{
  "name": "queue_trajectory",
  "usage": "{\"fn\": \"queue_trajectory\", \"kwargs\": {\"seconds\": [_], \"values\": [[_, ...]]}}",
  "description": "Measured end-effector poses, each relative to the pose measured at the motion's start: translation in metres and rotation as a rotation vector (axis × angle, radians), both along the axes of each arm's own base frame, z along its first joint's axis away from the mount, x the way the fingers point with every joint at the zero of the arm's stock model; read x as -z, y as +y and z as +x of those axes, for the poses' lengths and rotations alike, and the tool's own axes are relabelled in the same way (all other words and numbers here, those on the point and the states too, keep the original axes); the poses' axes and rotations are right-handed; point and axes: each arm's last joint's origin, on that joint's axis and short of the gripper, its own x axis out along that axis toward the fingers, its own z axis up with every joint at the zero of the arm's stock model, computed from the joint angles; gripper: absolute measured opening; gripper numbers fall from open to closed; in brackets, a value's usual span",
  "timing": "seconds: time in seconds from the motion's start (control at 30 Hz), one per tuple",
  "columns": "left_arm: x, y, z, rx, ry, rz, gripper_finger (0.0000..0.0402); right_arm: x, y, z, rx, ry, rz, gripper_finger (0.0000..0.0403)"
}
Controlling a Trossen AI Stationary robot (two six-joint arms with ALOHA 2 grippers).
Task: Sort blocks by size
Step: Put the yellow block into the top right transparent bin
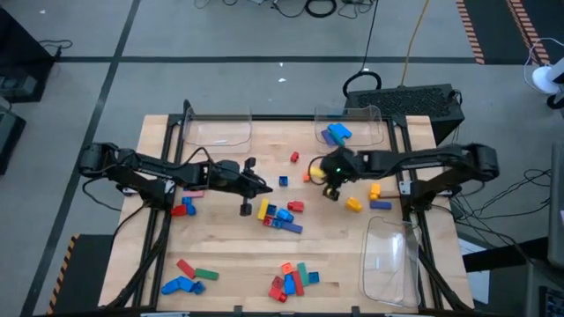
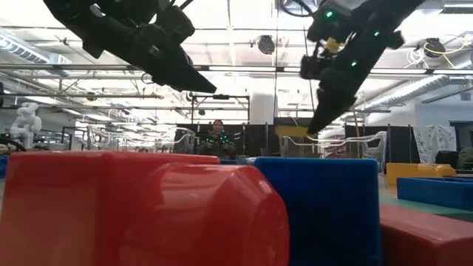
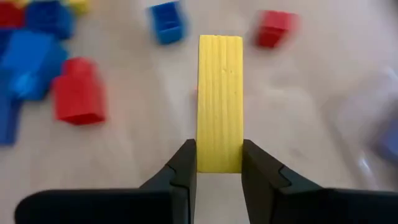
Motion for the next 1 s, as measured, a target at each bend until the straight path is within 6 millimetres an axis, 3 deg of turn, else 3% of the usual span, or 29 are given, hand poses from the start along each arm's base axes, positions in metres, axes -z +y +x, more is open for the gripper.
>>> {"fn": "queue_trajectory", "kwargs": {"seconds": [0.2,0.37,0.63,0.83,1.0], "values": [[-0.004,0.0,0.002,-0.019,-0.039,-0.014,0.0001,-0.029,-0.024,-0.025,0.285,-0.024,-0.043,0.007],[-0.004,0.002,0.002,-0.065,-0.04,0.006,0.0001,-0.04,-0.048,-0.036,0.435,0.003,-0.027,0.007],[-0.003,0.002,0.002,-0.07,-0.037,0.009,0.0001,-0.033,-0.096,-0.045,0.588,0.056,0.068,0.0073],[-0.003,0.002,0.001,-0.069,-0.032,0.009,0.0001,-0.018,-0.117,-0.054,0.672,0.125,0.108,0.0091],[-0.003,0.0,0.001,-0.07,-0.031,0.012,0.0017,-0.02,-0.127,-0.058,0.707,0.092,0.094,0.0098]]}}
